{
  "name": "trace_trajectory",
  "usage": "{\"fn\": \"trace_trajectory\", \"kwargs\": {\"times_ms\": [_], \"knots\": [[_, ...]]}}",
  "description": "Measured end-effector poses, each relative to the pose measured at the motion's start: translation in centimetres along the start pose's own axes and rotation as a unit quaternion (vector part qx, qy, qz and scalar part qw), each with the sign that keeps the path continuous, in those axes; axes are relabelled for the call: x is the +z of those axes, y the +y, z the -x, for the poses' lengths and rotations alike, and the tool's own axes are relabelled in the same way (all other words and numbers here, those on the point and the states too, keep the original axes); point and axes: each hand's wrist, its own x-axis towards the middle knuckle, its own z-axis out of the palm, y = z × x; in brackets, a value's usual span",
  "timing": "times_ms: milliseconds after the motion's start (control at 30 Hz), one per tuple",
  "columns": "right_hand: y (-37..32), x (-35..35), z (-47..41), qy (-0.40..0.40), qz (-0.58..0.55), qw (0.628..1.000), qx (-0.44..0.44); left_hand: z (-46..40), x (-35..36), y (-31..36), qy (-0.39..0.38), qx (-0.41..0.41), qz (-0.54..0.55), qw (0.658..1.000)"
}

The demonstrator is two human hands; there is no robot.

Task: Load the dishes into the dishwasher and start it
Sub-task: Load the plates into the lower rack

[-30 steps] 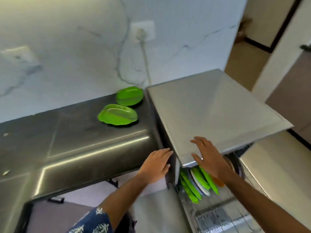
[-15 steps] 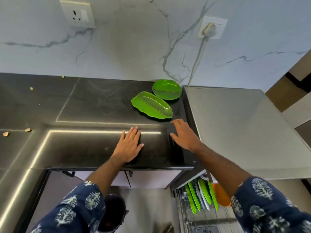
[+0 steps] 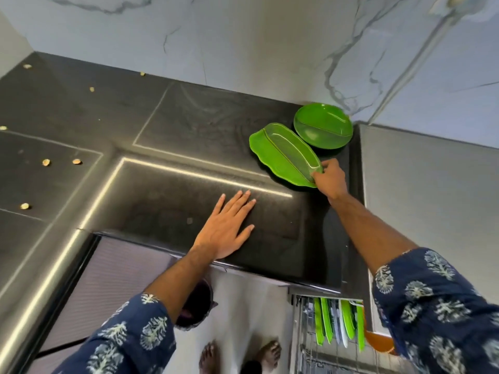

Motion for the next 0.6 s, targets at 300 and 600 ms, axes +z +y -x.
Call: {"fn": "trace_trajectory", "kwargs": {"times_ms": [300,600], "knots": [[2.7,-6.0,8.1,-0.247,-0.380,0.875,0.172,0.0,-0.2,0.2,0.008,0.010,0.026,1.000],[11.4,-11.9,26.6,-0.285,-0.436,0.839,0.159,0.3,0.4,0.3,0.009,0.015,0.016,1.000]]}}
